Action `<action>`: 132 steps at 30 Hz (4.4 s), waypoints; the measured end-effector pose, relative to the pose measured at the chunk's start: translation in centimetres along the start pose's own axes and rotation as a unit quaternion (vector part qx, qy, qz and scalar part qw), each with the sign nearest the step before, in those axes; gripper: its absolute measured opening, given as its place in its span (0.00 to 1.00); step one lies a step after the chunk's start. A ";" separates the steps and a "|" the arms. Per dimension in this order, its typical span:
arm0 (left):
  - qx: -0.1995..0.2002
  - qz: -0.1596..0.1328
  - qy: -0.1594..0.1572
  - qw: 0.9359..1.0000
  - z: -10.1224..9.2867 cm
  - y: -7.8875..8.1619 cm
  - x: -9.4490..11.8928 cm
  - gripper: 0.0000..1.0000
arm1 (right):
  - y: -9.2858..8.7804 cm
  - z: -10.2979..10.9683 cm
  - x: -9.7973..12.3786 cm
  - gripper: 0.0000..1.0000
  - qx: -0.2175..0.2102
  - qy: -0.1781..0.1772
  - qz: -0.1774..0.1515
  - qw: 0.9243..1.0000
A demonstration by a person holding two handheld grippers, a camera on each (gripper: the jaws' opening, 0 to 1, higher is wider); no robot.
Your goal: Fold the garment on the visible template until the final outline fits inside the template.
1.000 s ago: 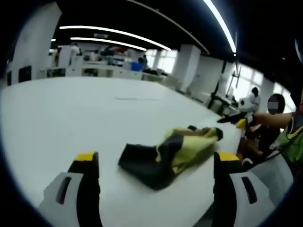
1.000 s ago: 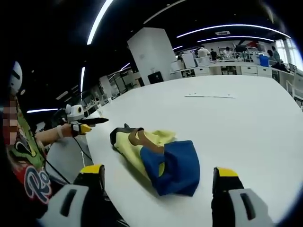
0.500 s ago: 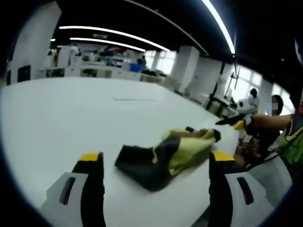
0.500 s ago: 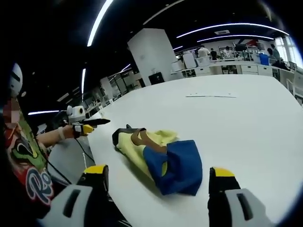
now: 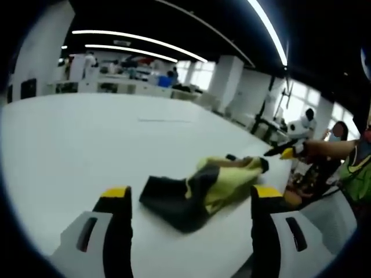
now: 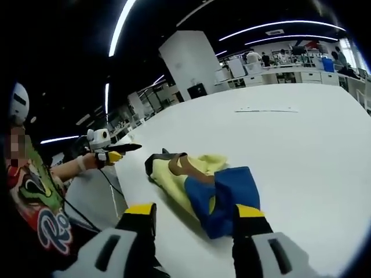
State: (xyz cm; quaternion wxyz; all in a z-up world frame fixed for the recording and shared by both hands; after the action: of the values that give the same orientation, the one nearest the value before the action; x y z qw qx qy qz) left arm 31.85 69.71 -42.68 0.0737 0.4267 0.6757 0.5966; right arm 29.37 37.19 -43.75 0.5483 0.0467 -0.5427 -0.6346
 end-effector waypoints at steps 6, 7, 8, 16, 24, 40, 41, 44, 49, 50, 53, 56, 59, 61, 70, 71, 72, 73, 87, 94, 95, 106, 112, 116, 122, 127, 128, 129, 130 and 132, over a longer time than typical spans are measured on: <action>0.001 0.003 -0.002 1.000 0.1 -0.1 0.1 0.77 | 0.6 0.1 -0.9 0.26 -0.007 0.018 0.019 1.000; 0.000 0.004 -0.002 1.000 0.1 -0.2 0.1 0.77 | 0.7 0.0 -1.0 0.23 -0.006 0.017 0.020 1.000; 0.000 0.004 -0.001 1.000 0.1 -0.2 0.2 0.76 | 0.8 -0.1 -1.1 0.21 -0.005 0.015 0.022 1.000; 0.004 0.007 0.001 1.000 0.3 -0.5 0.2 0.75 | 1.6 -1.9 -1.6 0.12 -0.033 0.006 0.024 0.999; -0.002 0.008 0.000 1.000 0.4 -0.2 0.1 0.73 | -0.3 -1.9 -3.0 0.10 -0.041 0.012 0.071 0.997; -0.021 0.028 -0.028 0.999 0.5 1.1 -2.6 0.56 | -1.7 -1.0 -1.4 0.00 -0.044 0.006 0.063 0.997; -0.020 0.029 -0.030 0.999 0.6 1.2 -2.8 0.52 | -2.0 -1.0 -1.3 0.00 -0.044 0.006 0.065 0.997; -0.003 0.030 -0.042 0.999 0.7 1.6 -3.7 0.39 | -2.8 -1.1 -0.9 0.00 -0.050 0.002 0.071 0.996; -0.006 0.037 -0.051 0.998 0.7 2.3 -5.2 0.23 | -3.8 -1.1 -0.6 0.00 -0.059 -0.001 0.078 0.995; -0.012 0.040 -0.058 0.997 0.4 2.4 -5.7 0.24 | -3.8 -1.2 -0.6 0.00 -0.062 -0.001 0.077 0.995; -0.034 0.070 -0.077 0.994 -0.3 1.7 -6.7 0.22 | -3.8 -1.2 -0.7 0.00 -0.065 -0.001 0.076 0.995; -0.063 0.114 -0.108 0.986 -1.3 0.2 -8.0 0.19 | -3.8 -1.3 -0.7 0.00 -0.065 -0.002 0.076 0.995; -0.072 0.127 -0.118 0.982 -1.7 -0.3 -9.0 0.19 | -3.8 -1.3 -0.7 0.00 -0.063 0.000 0.077 0.995; -0.074 0.132 -0.122 0.981 -1.5 -0.2 -9.5 0.19 | -3.9 -1.3 -0.7 0.00 -0.063 0.001 0.078 0.995; -0.028 0.149 -0.164 0.975 -1.5 0.1 -11.2 0.10 | -4.3 -2.1 -0.5 0.00 -0.069 0.001 0.076 0.995; -0.023 0.158 -0.171 0.972 -1.8 -0.3 -11.4 0.10 | -4.3 -2.2 -0.5 0.00 -0.069 0.001 0.075 0.995; -0.020 0.166 -0.174 0.971 -1.8 -0.6 -11.5 0.11 | -4.3 -2.2 -0.5 0.00 -0.069 0.001 0.074 0.995; -0.020 0.166 -0.175 0.970 -1.9 -0.7 -11.7 0.13 | -4.3 -2.3 -0.5 0.00 -0.070 0.000 0.074 0.995; 0.007 0.197 -0.200 0.960 -2.5 -2.1 -12.5 0.20 | -4.6 -2.5 -0.5 0.00 -0.075 -0.003 0.069 0.995; 0.013 0.199 -0.200 0.959 -2.4 -2.0 -11.9 0.09 | -4.7 -2.5 -0.5 0.00 -0.076 -0.003 0.067 0.995; 0.014 0.198 -0.199 0.960 -2.4 -2.0 -11.8 0.07 | -4.7 -2.5 -0.5 0.00 -0.077 -0.003 0.067 0.995; 0.034 0.192 -0.180 0.964 -1.8 -2.0 -11.5 0.00 | -4.4 -2.3 -0.5 0.00 -0.070 -0.004 0.063 0.996; 0.031 0.166 -0.171 0.971 -2.1 -0.6 -10.5 0.00 | -3.1 -2.2 0.3 0.00 -0.057 -0.014 0.045 0.997; 0.028 0.142 -0.165 0.976 -2.2 0.6 -9.6 0.00 | -1.3 -2.0 0.7 0.00 -0.044 -0.019 0.021 0.999; 0.031 0.100 -0.155 0.982 -2.3 2.8 -8.2 0.00 | 2.2 -1.5 1.3 0.00 -0.005 -0.030 -0.014 0.999; 0.035 0.053 -0.138 0.988 -1.8 5.4 -6.9 0.00 | 6.5 -0.4 2.0 0.00 0.030 -0.032 -0.055 0.998; 0.037 0.043 -0.137 0.989 -1.8 6.0 -6.6 0.00 | 7.2 -0.2 2.1 0.00 0.037 -0.033 -0.061 0.997; 0.038 0.027 -0.136 0.990 -1.7 6.8 -6.3 0.00 | 8.2 0.0 2.2 0.00 0.046 -0.034 -0.069 0.996; 0.040 0.020 -0.133 0.990 -1.6 7.3 -6.1 0.00 | 8.9 0.2 2.3 0.00 0.052 -0.033 -0.075 0.995; 0.039 0.004 -0.127 0.991 -1.4 8.4 -5.6 0.00 | 10.6 0.5 2.4 0.00 0.062 -0.031 -0.091 0.993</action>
State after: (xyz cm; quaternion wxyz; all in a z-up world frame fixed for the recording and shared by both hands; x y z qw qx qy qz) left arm 38.60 64.27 -37.33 0.1398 0.5046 0.6816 0.5111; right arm 34.88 37.73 -34.44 0.4672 0.1097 -0.5914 -0.6480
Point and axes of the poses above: the point that each gripper's makers call its tool centre point, and the gripper's own axes: x roughly backward along the fingers, z roughly to its left, y roughly out of its top, the point moved 3 cm from there along x, roughly backward along the fingers, and after that the axes turned 4 degrees about z, right-handed, at the moved point
